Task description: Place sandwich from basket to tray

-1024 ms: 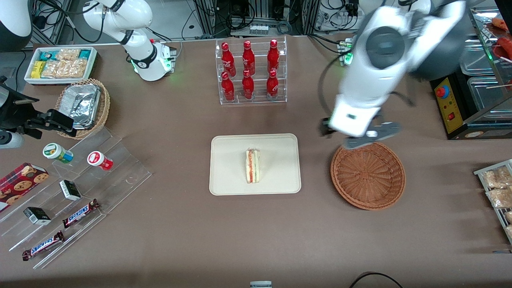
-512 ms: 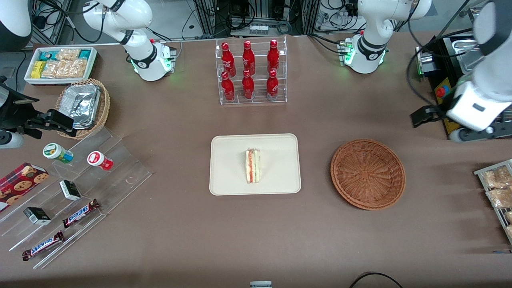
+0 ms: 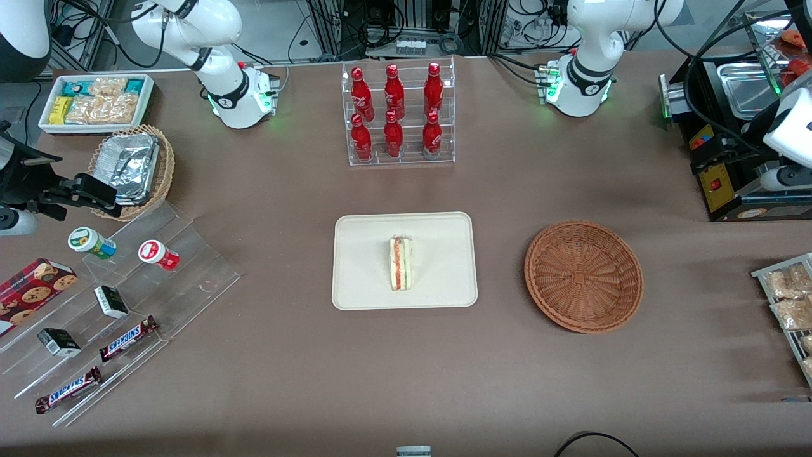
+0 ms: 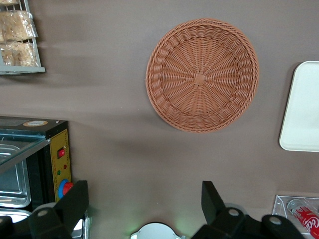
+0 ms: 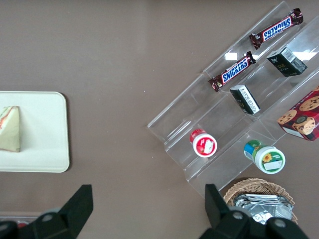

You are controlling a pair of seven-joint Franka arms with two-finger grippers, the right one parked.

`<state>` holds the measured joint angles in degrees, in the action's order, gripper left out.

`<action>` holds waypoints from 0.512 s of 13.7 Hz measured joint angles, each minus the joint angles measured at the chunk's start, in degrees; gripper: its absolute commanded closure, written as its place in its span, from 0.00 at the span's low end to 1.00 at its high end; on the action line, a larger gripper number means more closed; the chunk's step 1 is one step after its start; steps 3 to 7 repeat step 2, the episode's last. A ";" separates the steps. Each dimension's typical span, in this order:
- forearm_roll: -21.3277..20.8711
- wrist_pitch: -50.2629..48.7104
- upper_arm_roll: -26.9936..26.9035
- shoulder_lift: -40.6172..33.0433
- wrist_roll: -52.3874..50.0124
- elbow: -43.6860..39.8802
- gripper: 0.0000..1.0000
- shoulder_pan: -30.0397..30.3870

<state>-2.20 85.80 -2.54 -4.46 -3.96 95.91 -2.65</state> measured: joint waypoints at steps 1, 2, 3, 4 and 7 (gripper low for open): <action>0.00 0.09 0.04 -0.07 0.12 -0.11 0.00 0.03; 0.04 0.16 0.06 -0.06 0.31 -0.40 0.00 0.05; 0.04 0.16 0.06 -0.06 0.31 -0.40 0.00 0.05; 0.04 0.16 0.06 -0.06 0.31 -0.40 0.00 0.05; 0.04 0.16 0.06 -0.06 0.31 -0.40 0.00 0.05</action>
